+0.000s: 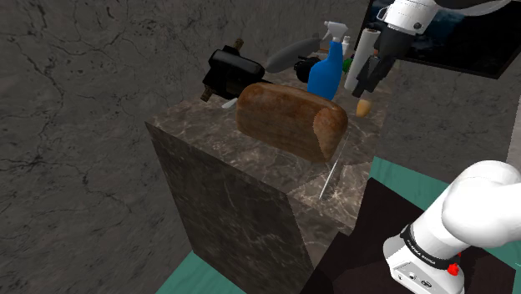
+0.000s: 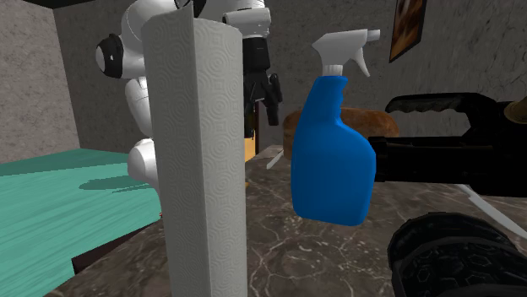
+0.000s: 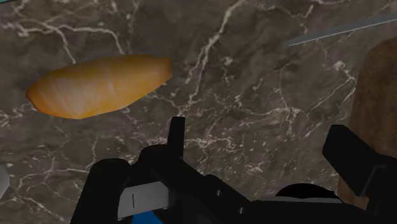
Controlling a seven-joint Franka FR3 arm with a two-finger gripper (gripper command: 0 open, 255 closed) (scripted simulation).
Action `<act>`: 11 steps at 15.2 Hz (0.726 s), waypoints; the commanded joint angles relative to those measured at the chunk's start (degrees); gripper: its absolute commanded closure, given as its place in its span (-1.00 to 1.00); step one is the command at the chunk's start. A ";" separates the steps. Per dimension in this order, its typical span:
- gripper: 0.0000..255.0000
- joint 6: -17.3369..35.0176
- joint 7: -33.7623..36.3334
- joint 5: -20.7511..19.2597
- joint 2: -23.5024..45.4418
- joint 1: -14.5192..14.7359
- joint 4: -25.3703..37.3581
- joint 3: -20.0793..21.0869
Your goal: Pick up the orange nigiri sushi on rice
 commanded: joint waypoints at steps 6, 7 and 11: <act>-1.00 4.54 29.22 -1.20 4.98 -12.67 -0.22 5.74; -1.00 4.94 35.10 -1.60 5.59 -15.17 -0.39 6.76; -1.00 5.92 51.46 -2.60 6.38 -22.26 -2.04 9.57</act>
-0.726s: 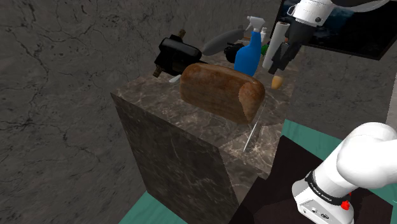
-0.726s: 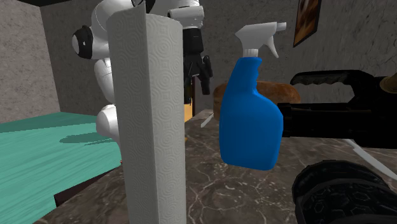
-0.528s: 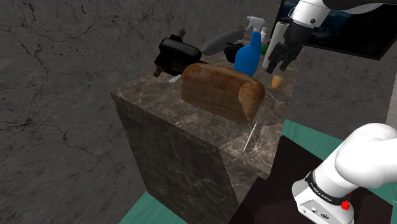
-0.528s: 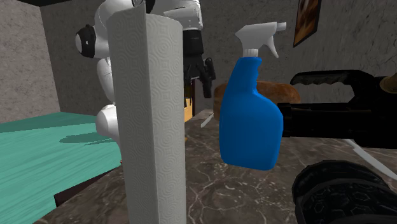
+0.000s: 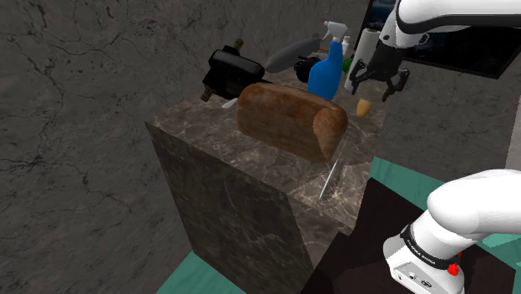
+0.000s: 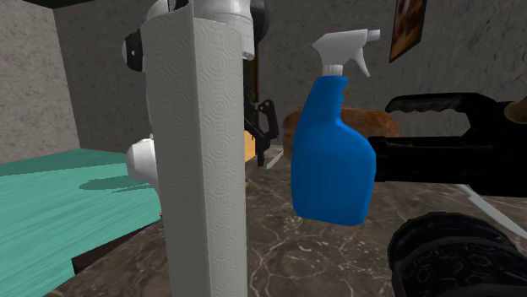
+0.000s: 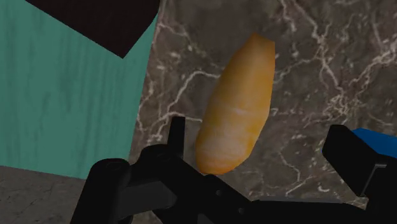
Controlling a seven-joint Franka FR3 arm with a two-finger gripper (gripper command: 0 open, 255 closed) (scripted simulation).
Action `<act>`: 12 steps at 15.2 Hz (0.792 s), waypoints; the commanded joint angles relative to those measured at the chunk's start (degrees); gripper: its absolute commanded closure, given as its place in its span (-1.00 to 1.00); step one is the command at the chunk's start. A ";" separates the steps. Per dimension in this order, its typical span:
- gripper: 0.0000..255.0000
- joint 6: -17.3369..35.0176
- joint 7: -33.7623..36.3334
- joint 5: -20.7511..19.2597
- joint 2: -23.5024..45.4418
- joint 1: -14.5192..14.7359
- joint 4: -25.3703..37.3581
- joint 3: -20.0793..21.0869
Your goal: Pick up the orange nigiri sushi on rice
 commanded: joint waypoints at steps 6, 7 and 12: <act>-1.00 5.08 3.14 0.01 0.29 -1.18 -5.01 0.70; -1.00 5.53 3.14 0.03 0.31 -1.18 -5.44 0.72; 1.00 5.51 3.18 0.05 0.30 -1.16 -5.44 0.76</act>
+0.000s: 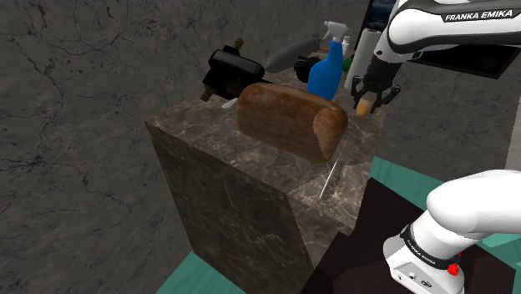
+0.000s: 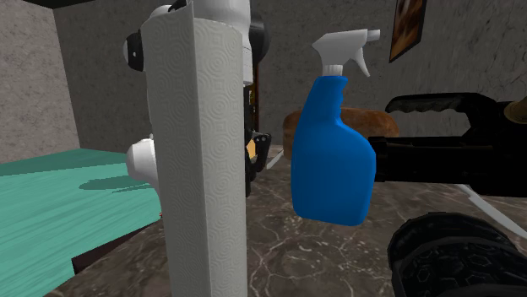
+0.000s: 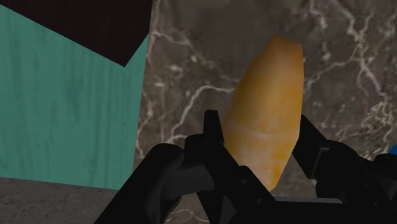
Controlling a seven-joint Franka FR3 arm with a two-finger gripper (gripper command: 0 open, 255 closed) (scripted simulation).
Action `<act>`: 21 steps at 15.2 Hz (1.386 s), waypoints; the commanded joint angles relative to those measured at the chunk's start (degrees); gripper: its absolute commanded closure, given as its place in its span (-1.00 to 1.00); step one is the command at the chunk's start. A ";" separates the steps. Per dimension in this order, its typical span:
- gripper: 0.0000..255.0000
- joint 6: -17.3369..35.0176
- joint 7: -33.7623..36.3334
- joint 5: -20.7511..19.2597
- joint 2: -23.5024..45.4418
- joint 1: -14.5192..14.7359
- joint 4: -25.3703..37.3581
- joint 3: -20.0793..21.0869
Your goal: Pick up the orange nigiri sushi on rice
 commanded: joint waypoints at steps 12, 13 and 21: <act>1.00 -4.59 -0.01 -0.20 0.07 -0.11 4.56 -0.23; 1.00 -5.34 0.00 -0.23 0.12 -0.12 5.36 -0.27; 1.00 -11.28 0.07 -0.46 0.96 -0.26 12.13 -0.49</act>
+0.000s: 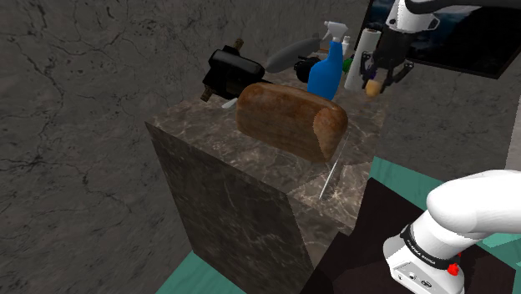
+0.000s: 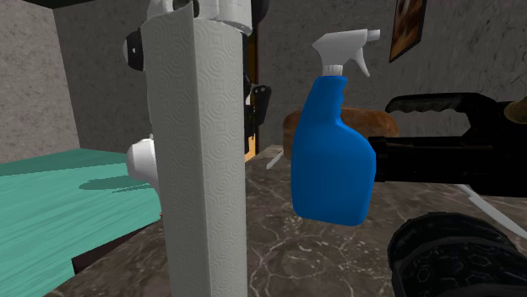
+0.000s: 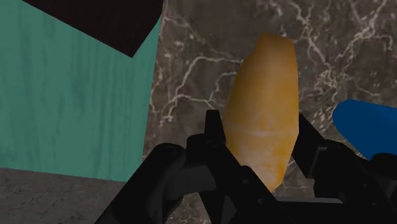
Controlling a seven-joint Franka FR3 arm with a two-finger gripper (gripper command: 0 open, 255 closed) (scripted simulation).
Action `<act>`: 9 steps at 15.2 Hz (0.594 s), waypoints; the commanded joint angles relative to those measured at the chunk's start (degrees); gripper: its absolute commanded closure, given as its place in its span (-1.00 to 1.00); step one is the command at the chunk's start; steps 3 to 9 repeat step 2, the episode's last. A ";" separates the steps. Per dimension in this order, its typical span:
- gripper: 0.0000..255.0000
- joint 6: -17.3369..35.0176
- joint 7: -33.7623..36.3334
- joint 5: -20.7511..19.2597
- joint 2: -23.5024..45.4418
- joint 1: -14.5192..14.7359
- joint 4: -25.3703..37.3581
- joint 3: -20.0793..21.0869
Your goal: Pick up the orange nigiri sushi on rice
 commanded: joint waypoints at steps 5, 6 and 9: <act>1.00 -0.81 0.01 -0.05 0.33 -0.03 1.13 -0.03; 1.00 -0.81 0.01 -0.05 0.33 -0.03 1.13 -0.03; 1.00 -0.81 0.01 -0.05 0.33 -0.03 1.13 -0.03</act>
